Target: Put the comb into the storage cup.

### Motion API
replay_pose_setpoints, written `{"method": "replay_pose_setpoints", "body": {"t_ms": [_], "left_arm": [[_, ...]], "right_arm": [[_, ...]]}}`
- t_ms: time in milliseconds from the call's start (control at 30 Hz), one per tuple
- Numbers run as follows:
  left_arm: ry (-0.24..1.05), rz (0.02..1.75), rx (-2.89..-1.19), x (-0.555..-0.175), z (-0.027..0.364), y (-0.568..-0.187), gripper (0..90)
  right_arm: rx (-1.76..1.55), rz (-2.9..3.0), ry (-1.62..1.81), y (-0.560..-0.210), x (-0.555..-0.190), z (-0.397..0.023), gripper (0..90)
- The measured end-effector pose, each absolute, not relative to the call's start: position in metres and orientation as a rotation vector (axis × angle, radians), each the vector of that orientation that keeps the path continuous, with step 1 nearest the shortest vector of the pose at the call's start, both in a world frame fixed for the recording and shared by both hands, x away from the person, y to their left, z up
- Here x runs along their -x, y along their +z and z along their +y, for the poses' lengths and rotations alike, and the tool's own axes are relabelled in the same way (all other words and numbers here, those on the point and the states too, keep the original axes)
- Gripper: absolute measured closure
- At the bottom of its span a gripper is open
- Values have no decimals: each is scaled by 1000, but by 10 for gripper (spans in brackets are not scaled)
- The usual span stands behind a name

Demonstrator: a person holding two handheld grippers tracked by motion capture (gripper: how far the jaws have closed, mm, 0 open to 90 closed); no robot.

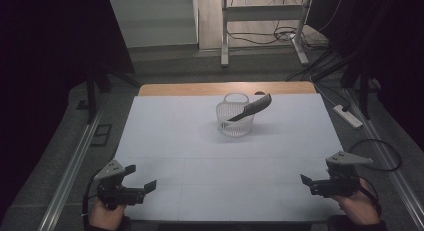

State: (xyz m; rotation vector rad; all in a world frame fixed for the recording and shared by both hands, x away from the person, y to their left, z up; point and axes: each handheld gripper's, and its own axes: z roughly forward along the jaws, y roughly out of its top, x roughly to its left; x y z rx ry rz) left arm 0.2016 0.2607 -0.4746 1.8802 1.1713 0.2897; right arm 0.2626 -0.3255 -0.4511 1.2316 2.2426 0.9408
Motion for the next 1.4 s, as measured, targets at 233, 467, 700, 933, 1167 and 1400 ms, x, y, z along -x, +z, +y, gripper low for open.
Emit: {"method": "replay_pose_setpoints", "body": {"t_ms": [233,467,700,933,1167,1400], "left_arm": [[292,1173,-1881,-202,260,-475,5],[294,1176,-1883,-202,260,-475,5],[295,1178,-1883,-202,260,-475,5],[298,1182,-1883,-202,260,-475,6],[299,1184,-1885,-202,260,-475,7],[300,1187,-1885,-202,260,-475,8]], "right_arm": [[-1254,2229,927,-453,-258,-331,0],[-1288,2220,901,-456,-253,-336,0],[-1298,2204,896,-455,-250,-339,0],[-1317,2195,869,-455,-247,-343,0],[-1333,2190,843,-454,-245,-346,0],[-1347,2189,831,-455,-243,-348,0]]}}
